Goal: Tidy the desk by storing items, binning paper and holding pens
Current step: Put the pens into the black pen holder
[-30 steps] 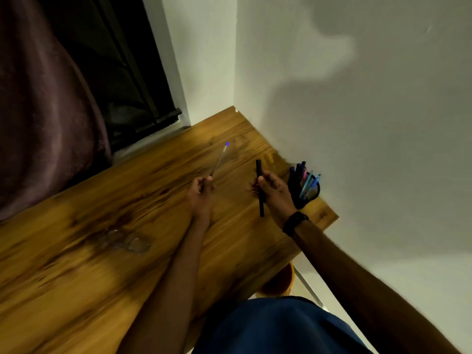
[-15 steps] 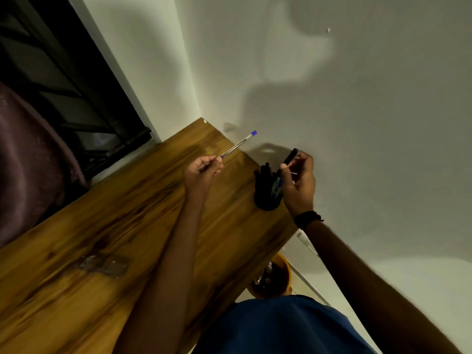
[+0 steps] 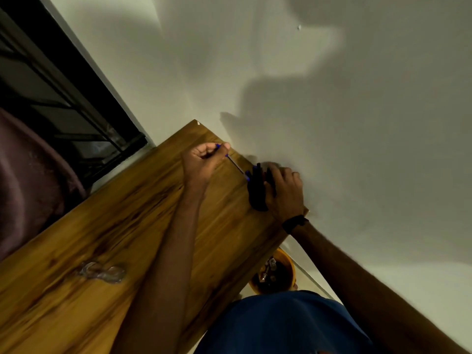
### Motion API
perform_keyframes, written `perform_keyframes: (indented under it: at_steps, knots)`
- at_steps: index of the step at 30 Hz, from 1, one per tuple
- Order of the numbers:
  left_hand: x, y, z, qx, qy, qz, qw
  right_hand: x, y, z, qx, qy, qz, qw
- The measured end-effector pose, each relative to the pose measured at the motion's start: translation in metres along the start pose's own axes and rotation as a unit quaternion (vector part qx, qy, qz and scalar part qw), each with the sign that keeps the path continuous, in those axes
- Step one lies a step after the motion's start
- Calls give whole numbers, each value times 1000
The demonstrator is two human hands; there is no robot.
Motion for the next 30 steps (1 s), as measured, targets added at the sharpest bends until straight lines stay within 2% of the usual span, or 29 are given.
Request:
perform_keyframes:
  at_steps: [4, 11, 19, 21, 23, 26, 30]
  knots:
    - [2, -7, -18, -38, -45, 7, 998, 4, 9, -10, 48, -17, -2, 999]
    - [0, -31, -40, -135, -47, 9, 990, 7, 19, -13, -15, -20, -22, 999]
    - [15, -72, -67, -231, -98, 32, 968, 16, 25, -16, -59, -34, -47, 997]
    - [23, -64, -67, -262, -89, -4, 961, 19, 25, -13, -70, -25, -47, 996]
    - [28, -60, -57, -285, -44, -28, 957, 22, 23, -9, -76, -10, -43, 996]
    - [35, -72, -39, -272, 1, -15, 962, 28, 16, -6, -73, 2, -37, 997]
    - [45, -107, -35, -248, -46, 44, 967, 35, 6, -16, -52, -23, -29, 998]
Point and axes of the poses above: each hand's wrist, its own x-axis away from the middle knuckle, its own z-axis out of the back of the hand, y = z × x, the point moved 9 cm from there along -x, towards the middle knuckle, and after that the axes turned 2 degrees about -y, right-handed, at the moved point
